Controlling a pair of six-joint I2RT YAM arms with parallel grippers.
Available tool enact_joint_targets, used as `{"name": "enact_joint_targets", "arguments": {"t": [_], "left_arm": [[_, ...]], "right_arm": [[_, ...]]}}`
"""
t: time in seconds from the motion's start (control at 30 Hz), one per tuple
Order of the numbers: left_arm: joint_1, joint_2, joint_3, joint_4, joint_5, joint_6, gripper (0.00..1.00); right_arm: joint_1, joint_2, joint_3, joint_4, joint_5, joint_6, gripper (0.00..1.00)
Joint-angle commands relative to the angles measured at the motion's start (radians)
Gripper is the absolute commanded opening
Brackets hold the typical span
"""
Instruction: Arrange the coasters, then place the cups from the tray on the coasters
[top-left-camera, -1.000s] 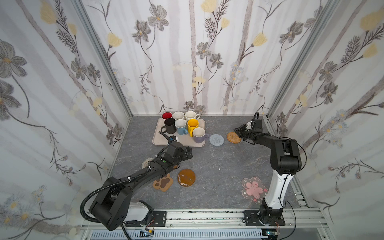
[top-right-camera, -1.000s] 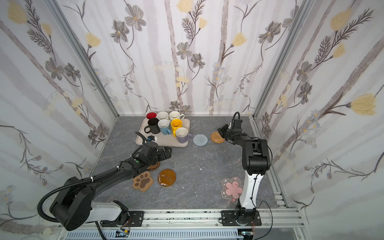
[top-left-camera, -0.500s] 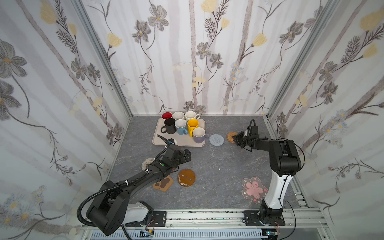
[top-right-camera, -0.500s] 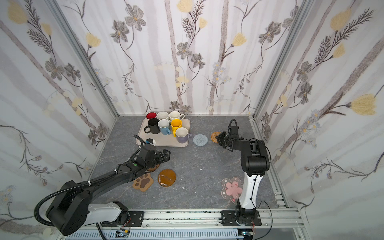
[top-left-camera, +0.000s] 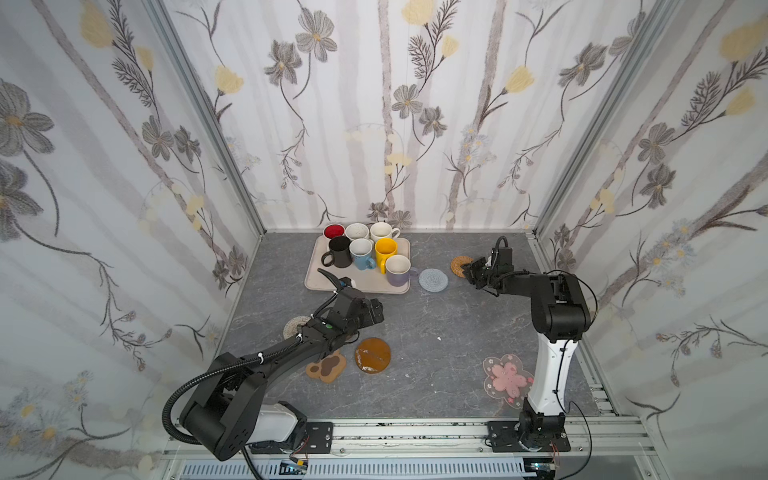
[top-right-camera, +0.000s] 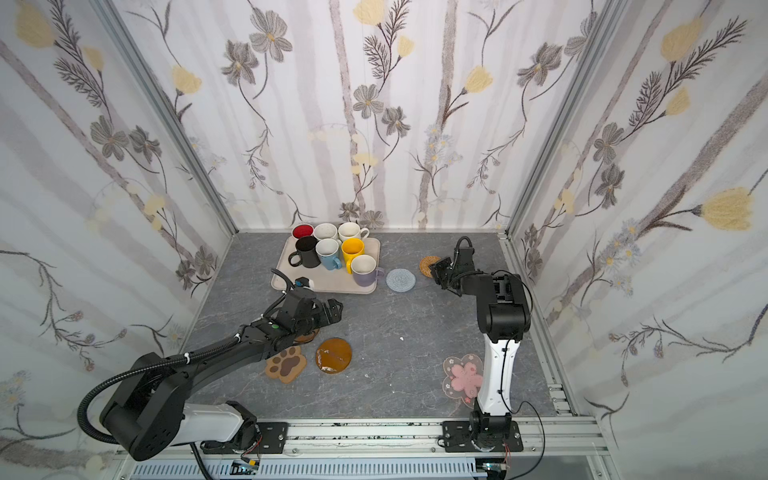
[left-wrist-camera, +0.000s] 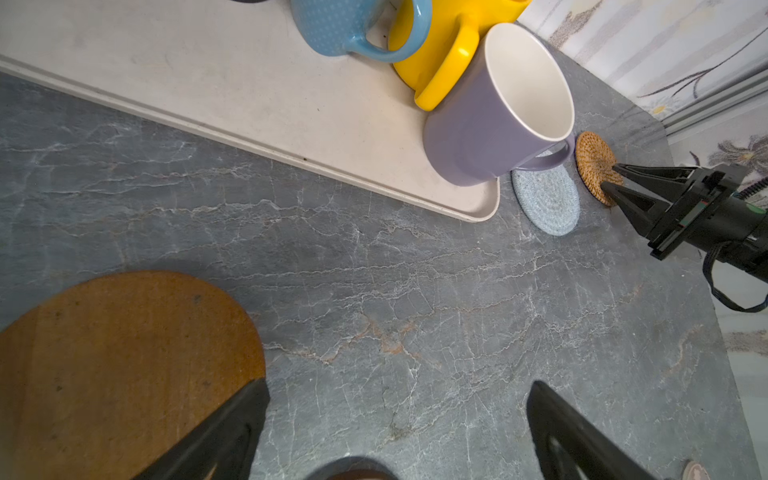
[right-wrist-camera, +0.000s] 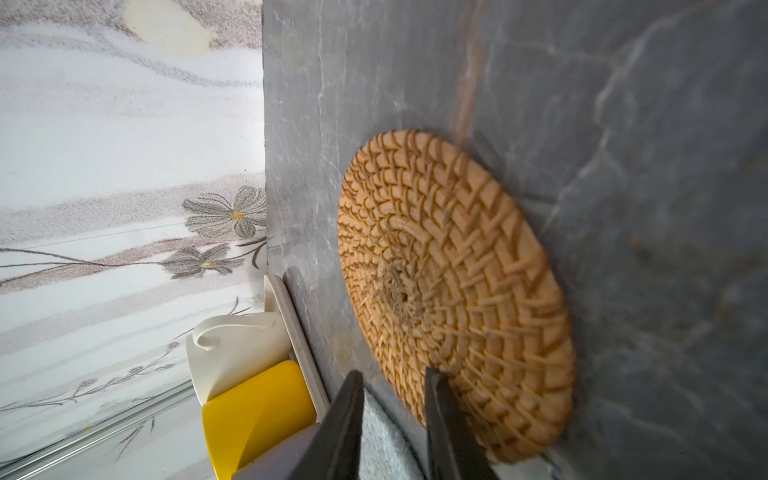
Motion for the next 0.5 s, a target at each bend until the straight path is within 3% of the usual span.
{"name": "enact_joint_targets", "arguments": {"t": [0.0, 0.23, 0.47], "left_arm": [[0.006, 0.012, 0.016, 0.012, -0.014, 0.003, 1.0], [0.019, 0.033, 0.029, 0.011, -0.014, 0.011, 1.0], [0.031, 0.002, 0.044, 0.009, -0.011, 0.013, 1.0]], "right_arm": [[0.003, 0.033, 0.037, 0.008, 0.031, 0.039, 0.29], [0.004, 0.074, 0.097, 0.032, 0.031, 0.059, 0.29], [0.006, -0.026, 0.095, -0.015, 0.064, -0.031, 0.31]]}}
